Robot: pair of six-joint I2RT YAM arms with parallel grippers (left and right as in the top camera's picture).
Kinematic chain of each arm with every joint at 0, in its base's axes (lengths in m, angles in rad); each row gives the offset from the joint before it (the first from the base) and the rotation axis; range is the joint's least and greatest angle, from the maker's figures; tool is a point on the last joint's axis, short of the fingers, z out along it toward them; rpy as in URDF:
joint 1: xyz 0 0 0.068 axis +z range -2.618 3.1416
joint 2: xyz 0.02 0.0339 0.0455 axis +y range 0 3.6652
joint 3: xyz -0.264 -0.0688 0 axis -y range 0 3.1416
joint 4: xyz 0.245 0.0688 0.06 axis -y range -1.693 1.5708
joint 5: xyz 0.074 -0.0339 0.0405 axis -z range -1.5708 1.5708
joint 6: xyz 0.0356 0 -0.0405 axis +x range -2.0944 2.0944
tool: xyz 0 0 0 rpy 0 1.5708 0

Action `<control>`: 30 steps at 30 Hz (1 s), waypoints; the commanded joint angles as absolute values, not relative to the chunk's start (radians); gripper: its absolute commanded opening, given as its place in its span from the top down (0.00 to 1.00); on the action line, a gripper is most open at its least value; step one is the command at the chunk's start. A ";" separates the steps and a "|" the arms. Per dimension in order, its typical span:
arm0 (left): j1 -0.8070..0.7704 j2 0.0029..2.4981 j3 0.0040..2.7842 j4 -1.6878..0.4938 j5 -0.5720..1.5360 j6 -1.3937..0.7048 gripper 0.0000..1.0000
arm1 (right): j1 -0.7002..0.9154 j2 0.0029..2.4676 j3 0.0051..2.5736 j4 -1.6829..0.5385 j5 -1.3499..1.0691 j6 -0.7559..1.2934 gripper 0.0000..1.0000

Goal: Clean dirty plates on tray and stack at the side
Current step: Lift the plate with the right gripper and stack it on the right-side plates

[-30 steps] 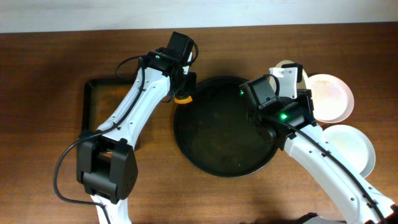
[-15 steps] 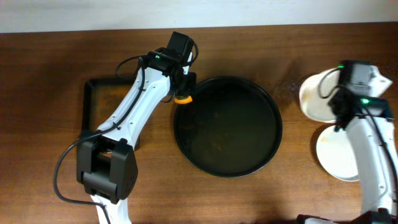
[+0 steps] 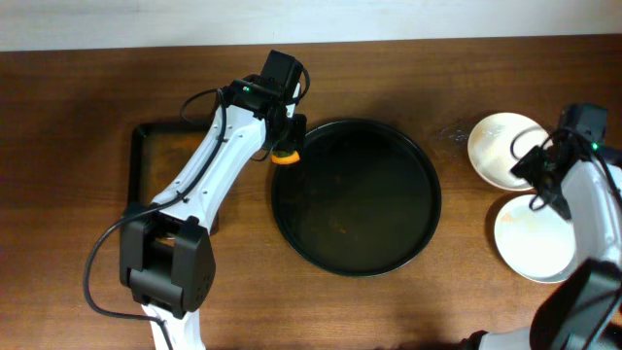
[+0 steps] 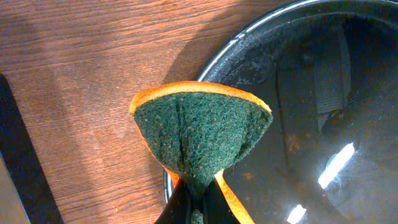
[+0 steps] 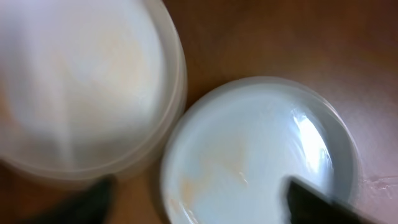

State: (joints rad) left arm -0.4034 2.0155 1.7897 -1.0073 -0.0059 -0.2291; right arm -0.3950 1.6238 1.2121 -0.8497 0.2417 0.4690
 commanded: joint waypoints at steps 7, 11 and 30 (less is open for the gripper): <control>-0.398 1.982 1.808 -1.008 0.005 -0.238 0.99 | -0.817 1.544 1.097 -1.060 0.007 0.507 0.01; -0.398 1.982 1.808 -1.009 0.005 -0.238 1.00 | -0.902 1.544 0.946 -0.947 -0.025 0.511 0.01; -0.398 1.982 1.808 -1.008 0.004 -0.238 1.00 | -0.904 1.479 0.847 -0.788 -0.130 0.435 0.96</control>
State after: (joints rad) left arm -0.4034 2.0155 1.7901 -1.0096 -0.0055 -0.2287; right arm -0.9028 1.5276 0.7753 -0.7525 -0.0795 0.4931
